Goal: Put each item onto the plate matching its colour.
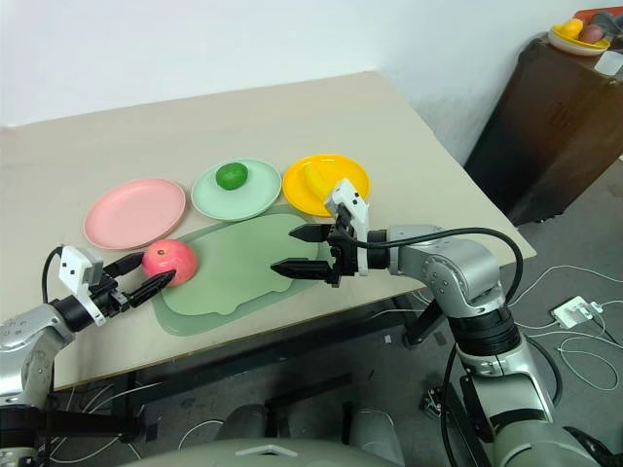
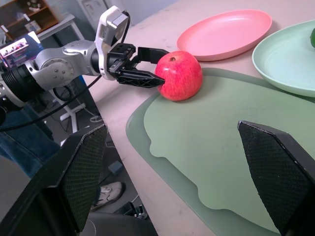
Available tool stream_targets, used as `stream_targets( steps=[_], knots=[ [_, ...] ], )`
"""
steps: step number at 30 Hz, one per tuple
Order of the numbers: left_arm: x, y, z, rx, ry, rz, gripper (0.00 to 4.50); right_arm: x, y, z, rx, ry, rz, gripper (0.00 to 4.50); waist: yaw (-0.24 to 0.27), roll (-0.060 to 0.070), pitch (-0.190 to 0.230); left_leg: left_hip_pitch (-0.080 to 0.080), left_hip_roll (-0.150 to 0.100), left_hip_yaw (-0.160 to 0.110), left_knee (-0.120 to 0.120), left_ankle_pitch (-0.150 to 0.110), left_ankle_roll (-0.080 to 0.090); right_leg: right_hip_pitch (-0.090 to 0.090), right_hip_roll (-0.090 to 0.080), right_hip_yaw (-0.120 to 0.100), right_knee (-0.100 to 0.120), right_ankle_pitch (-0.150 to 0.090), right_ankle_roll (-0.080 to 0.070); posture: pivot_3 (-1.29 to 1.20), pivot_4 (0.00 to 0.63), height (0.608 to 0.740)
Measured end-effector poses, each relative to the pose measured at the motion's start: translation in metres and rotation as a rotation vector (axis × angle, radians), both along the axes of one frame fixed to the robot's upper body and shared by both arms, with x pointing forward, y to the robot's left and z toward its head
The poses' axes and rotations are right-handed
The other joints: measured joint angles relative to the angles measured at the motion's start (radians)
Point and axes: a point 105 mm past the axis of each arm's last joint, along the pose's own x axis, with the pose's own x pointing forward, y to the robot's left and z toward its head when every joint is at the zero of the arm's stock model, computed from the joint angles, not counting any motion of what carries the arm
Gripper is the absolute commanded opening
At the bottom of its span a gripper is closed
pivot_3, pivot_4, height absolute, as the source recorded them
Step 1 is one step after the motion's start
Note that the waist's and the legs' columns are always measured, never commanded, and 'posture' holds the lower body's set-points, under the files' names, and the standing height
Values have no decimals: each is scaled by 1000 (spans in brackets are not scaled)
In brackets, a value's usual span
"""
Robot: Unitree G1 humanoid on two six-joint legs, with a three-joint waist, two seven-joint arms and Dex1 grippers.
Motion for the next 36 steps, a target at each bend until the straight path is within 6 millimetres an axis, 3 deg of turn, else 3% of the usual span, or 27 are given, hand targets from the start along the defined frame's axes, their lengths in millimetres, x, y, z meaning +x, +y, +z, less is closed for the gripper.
stream_targets(
  steps=[11,17,22,28,36],
  knots=[
    [17,-6,23,-45,-78,-8,3560,2,1,-1,5,11,-4,4500,-2,-3,2,0,0,0,0,1,1,0,1,0,0,1,0,0,150,740],
    [45,10,69,20,-202,86,3560,2,2,1,8,8,3,4500,-2,-5,3,0,0,0,0,1,2,1,0,0,0,2,1,0,150,740],
    [54,34,43,88,-115,239,3560,2,2,1,8,7,2,4500,-5,-4,3,1,0,-1,0,2,3,1,2,0,1,5,0,0,150,740],
    [61,49,19,173,-42,362,3560,3,2,1,8,7,-3,4500,0,-6,3,0,0,-1,1,2,3,1,1,0,1,5,0,0,150,740],
    [77,51,16,122,-40,452,3560,3,1,0,5,11,-12,4500,13,-7,2,1,0,-1,1,2,3,1,1,0,1,6,0,0,150,740]
  ],
)
